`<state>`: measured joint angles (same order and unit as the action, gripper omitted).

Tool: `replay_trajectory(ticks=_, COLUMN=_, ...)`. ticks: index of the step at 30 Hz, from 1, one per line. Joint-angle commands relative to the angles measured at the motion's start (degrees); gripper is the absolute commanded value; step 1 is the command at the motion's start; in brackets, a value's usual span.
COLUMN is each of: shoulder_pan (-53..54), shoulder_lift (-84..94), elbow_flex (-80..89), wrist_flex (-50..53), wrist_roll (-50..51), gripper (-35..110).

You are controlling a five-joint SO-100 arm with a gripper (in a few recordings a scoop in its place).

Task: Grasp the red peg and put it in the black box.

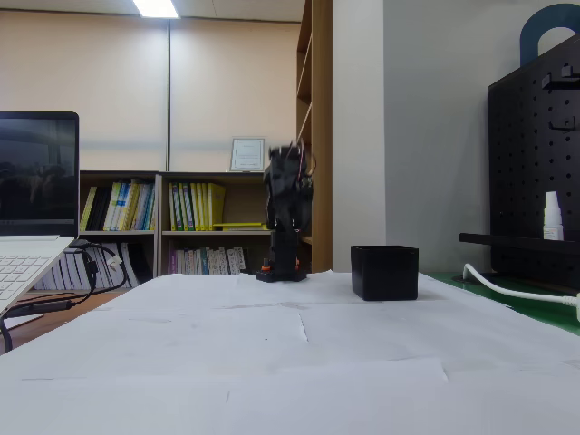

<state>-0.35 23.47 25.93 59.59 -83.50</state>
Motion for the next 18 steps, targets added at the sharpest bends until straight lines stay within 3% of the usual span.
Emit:
replay_trajectory(ticks=1, shoulder_pan=0.1, shoulder_lift=-13.8, elbow_flex=-13.1, wrist_flex=0.0, wrist_roll=-3.5, gripper=0)
replay_trajectory(ticks=7, shoulder_pan=0.2, shoulder_lift=-24.9, elbow_flex=-19.9, wrist_flex=6.4, wrist_roll=-3.5, gripper=0)
replay_trajectory(ticks=12, shoulder_pan=-0.7, shoulder_lift=-33.2, elbow_flex=-19.9, wrist_flex=25.3, wrist_roll=-5.9, gripper=0)
replay_trajectory(ticks=18, shoulder_pan=-1.0, shoulder_lift=-33.9, elbow_flex=-19.9, wrist_flex=26.0, wrist_roll=-2.1, gripper=0)
